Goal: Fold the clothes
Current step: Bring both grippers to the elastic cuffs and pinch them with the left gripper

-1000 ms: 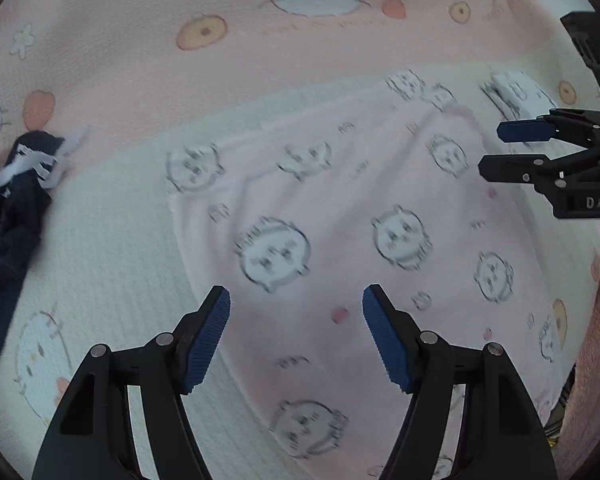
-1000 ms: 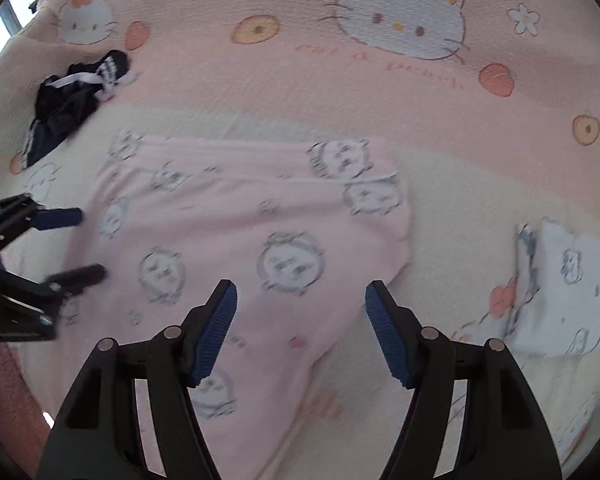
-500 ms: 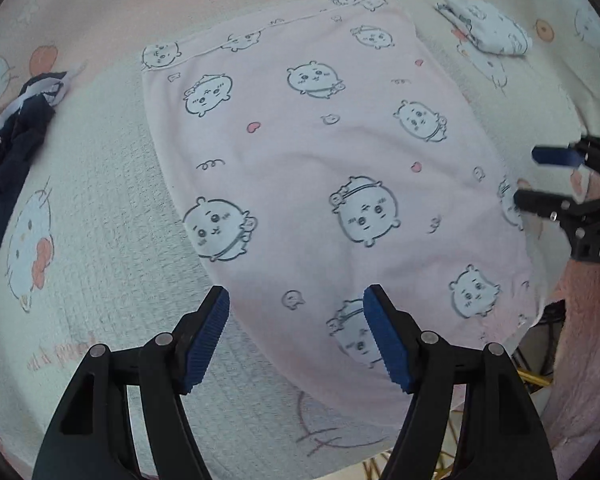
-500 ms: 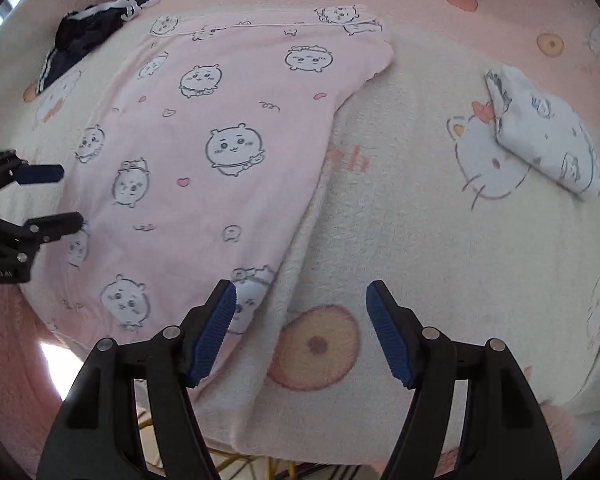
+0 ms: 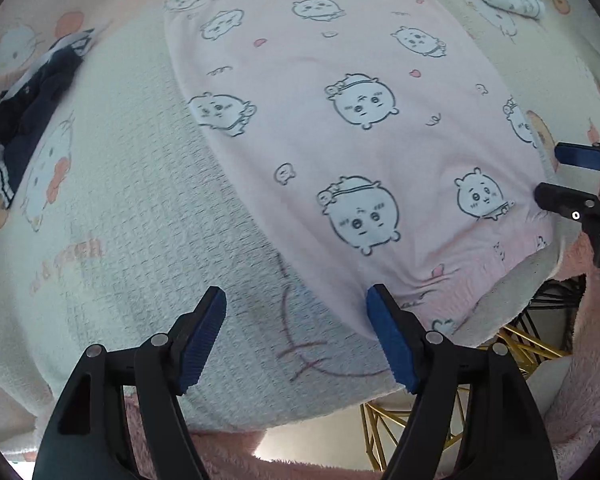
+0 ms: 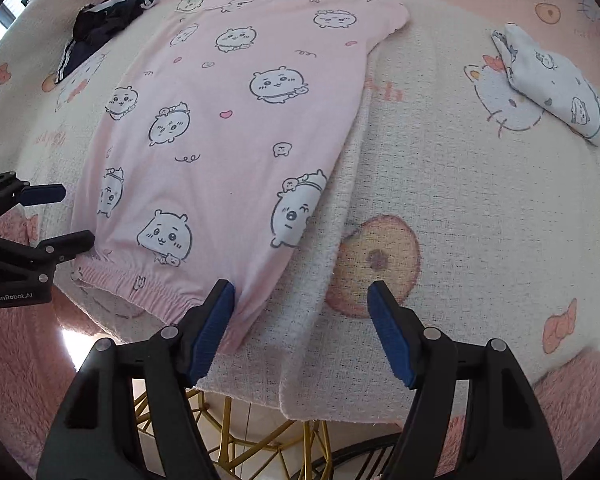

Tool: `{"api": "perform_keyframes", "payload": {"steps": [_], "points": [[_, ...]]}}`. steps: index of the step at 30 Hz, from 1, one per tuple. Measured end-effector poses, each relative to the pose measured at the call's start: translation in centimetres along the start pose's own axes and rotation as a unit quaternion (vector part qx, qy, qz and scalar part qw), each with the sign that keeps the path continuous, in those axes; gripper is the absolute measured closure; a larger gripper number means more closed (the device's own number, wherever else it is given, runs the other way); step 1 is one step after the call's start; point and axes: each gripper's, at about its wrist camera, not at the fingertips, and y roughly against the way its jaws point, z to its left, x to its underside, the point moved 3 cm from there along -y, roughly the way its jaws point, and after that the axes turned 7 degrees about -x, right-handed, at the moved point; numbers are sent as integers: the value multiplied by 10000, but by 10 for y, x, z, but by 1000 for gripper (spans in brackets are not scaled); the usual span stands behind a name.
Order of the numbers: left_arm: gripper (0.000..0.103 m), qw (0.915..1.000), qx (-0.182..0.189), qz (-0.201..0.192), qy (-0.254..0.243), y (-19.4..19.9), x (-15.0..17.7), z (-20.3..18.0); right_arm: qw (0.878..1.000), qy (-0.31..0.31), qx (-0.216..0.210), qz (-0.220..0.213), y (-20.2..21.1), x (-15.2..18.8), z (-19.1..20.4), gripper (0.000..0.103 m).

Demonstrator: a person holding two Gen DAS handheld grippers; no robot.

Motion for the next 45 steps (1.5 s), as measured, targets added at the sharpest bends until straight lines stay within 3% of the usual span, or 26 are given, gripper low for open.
{"api": "perform_keyframes", "payload": {"steps": [5,7,10,15,20,24,27,29,32,33,34,39,45], "points": [[28,9907,878,-81,1040,13,7,12,9977,-409,-496,-201,19,17,-4,33],[28,9892,948,-41,1114,10,10,7,9983,-335,-458,-156,18,20,-2,33],[28,9947,604,250,792,-2,16,-8,9999,-24,-60,101,11,13,3,33],[28,9900,568,262,1265,3,24,3,9993,-299,-186,90,23,26,-10,33],[28,9813,1119,247,1544,4,29,9,9921,-697,-1046,7,34,31,-14,32],[28,9767,1309,369,1662,-4,36,-1,9936,-456,-1020,162,24,32,6,33],[28,9809,1187,237,1525,-2,40,-11,9949,-235,-955,213,19,34,17,36],[29,9810,1218,180,1497,-2,39,-17,9970,-79,-734,235,14,33,21,47],[45,9807,1316,88,1444,1,36,-21,9980,-59,-584,226,4,26,17,61],[61,9803,1352,55,1440,3,33,-28,9981,-63,-578,198,6,26,16,64],[65,9798,1388,22,1442,6,31,-37,9981,-78,-596,151,9,27,16,66],[65,9770,1497,33,1516,14,34,-69,9947,-432,-926,-75,21,27,5,71],[65,9698,1705,23,1742,-20,20,-22,9928,-381,-1113,-231,32,26,9,71]]}}
